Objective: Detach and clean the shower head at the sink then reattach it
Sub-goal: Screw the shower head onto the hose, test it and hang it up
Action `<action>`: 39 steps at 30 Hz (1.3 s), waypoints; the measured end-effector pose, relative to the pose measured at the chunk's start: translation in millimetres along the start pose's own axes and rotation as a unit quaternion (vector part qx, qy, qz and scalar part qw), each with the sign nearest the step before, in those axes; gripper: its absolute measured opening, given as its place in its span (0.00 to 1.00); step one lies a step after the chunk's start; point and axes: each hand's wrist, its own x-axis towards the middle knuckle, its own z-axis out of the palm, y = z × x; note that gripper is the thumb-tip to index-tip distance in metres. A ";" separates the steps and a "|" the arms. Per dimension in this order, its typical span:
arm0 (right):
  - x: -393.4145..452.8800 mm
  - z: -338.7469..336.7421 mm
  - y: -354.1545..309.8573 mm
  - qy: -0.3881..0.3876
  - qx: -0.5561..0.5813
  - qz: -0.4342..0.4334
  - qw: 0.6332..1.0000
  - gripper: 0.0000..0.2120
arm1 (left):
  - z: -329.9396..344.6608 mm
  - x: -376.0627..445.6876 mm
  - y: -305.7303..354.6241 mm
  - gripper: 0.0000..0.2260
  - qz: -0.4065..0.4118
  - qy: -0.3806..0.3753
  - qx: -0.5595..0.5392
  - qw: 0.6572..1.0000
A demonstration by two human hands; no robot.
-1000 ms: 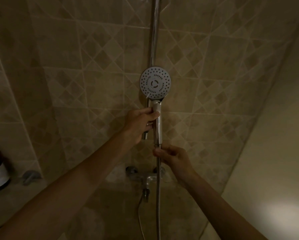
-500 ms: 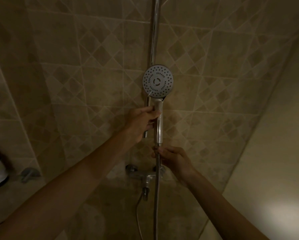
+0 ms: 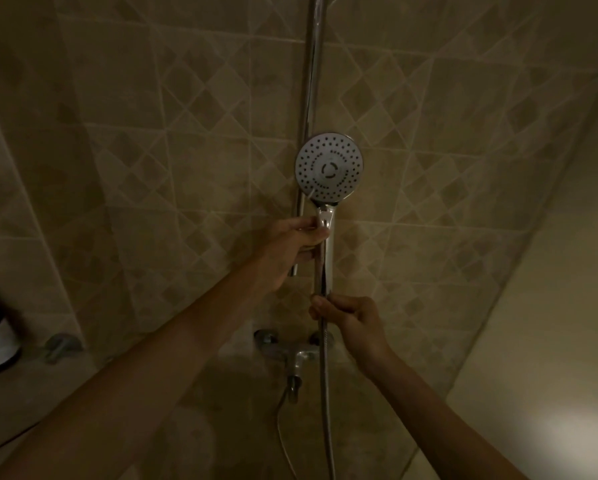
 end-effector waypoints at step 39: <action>-71.2 -64.2 140.5 -0.047 -0.017 0.177 0.983 0.15 | 41.7 -74.0 -201.9 0.11 -0.158 0.008 0.040 0.987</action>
